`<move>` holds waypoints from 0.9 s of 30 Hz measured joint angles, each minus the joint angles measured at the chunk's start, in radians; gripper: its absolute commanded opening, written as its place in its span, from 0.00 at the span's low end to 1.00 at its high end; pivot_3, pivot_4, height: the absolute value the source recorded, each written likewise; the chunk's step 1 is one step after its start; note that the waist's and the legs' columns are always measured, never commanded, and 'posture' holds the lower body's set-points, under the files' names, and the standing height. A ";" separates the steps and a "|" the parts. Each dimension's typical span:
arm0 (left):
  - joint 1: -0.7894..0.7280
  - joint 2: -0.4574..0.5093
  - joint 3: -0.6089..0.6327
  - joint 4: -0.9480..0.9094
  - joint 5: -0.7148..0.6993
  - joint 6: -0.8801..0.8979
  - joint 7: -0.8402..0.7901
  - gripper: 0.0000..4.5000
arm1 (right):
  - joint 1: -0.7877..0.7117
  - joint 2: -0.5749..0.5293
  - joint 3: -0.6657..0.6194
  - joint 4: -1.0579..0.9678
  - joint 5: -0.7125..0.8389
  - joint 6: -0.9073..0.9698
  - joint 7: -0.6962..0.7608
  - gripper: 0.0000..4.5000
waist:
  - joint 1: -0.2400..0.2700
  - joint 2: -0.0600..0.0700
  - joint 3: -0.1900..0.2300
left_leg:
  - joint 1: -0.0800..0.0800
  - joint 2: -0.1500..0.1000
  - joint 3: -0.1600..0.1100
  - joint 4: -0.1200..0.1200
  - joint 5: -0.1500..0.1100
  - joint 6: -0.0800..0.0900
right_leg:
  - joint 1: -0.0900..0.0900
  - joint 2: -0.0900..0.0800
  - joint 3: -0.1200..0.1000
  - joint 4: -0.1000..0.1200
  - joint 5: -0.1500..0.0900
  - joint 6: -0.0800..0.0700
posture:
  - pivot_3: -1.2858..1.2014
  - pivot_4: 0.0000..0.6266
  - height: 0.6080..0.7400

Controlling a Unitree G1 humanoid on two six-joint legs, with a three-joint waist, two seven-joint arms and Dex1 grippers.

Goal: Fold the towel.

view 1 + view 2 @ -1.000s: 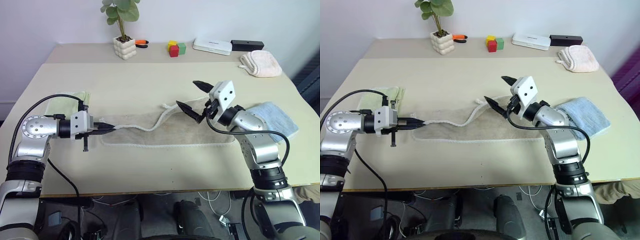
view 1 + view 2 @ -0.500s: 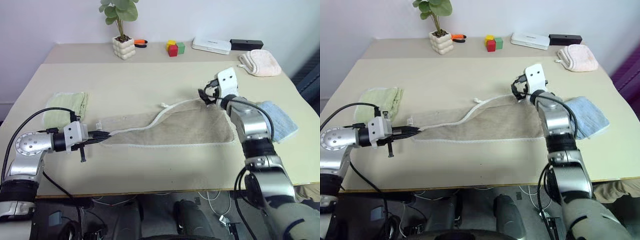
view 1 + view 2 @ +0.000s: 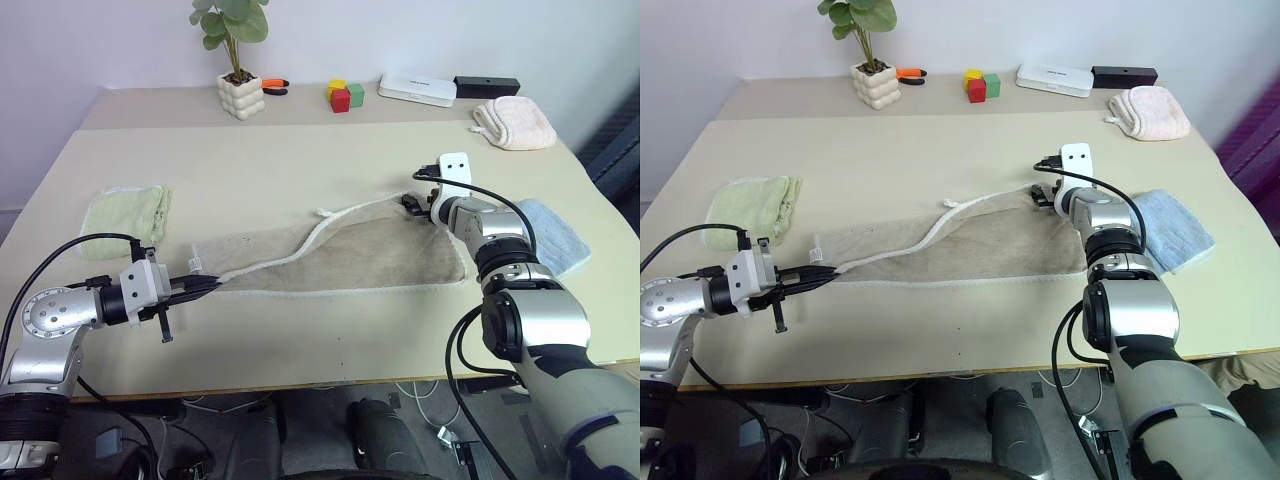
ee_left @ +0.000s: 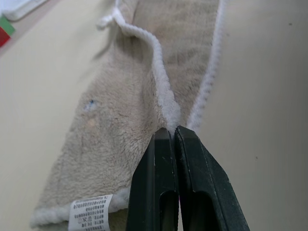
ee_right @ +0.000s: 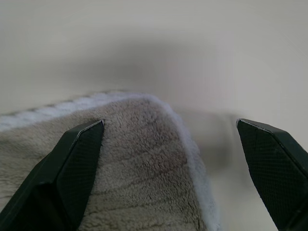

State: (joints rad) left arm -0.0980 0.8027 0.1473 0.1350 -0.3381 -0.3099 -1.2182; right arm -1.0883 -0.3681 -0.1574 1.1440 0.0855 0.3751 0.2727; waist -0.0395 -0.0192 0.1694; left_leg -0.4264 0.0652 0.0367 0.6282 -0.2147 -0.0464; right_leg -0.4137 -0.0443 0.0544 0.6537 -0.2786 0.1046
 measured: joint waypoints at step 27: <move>0.017 0.000 0.003 -0.019 0.000 0.000 0.002 0.00 | -0.024 0.050 0.033 0.069 -0.038 -0.087 0.061 0.02 | -0.005 0.000 0.000 | 0.000 0.000 0.000 0.000 0.000 0.000 | 0.000 0.000 0.000 0.000 0.000 0.000 | 0.52 0.24 1.00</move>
State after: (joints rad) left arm -0.0813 0.8022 0.1498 0.1162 -0.3384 -0.3095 -1.2158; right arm -1.1124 -0.3180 -0.1243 1.2134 0.0479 0.2882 0.3336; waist -0.0445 -0.0190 0.1695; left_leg -0.4263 0.0651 0.0367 0.6278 -0.2147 -0.0465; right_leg -0.4137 -0.0444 0.0544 0.6536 -0.2785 0.1047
